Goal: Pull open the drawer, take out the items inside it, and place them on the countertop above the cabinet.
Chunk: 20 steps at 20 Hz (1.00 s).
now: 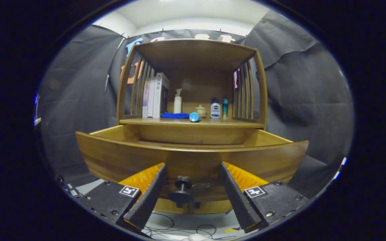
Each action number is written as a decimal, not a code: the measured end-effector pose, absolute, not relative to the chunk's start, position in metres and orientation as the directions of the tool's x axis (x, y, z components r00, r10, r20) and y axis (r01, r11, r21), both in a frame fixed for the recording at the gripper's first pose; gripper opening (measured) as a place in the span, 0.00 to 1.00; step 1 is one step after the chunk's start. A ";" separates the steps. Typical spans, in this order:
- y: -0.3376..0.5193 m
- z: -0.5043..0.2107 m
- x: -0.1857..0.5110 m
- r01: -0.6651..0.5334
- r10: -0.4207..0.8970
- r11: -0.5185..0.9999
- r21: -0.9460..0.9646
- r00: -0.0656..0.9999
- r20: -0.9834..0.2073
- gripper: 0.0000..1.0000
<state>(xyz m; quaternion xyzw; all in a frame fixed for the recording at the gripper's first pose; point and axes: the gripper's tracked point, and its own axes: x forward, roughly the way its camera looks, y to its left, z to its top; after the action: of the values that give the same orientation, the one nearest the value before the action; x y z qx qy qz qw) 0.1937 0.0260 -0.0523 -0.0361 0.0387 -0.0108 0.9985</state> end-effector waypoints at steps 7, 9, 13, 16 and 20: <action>0.030 -0.053 0.210 0.008 -0.017 0.996 -0.091 0.995 -0.098 0.99; 0.030 -0.053 0.220 0.000 -0.006 0.999 -0.054 0.994 -0.111 0.99; 0.033 -0.048 0.242 0.008 -0.014 0.999 -0.049 0.993 -0.120 0.99; 0.036 -0.045 0.261 0.019 -0.025 0.999 -0.050 0.992 -0.123 0.99; 0.039 -0.042 0.281 0.026 -0.032 0.999 -0.046 0.991 -0.131 0.99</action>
<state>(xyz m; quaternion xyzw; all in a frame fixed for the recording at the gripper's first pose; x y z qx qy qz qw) 0.2813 0.0387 -0.0418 -0.0219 0.0659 -0.0144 0.9975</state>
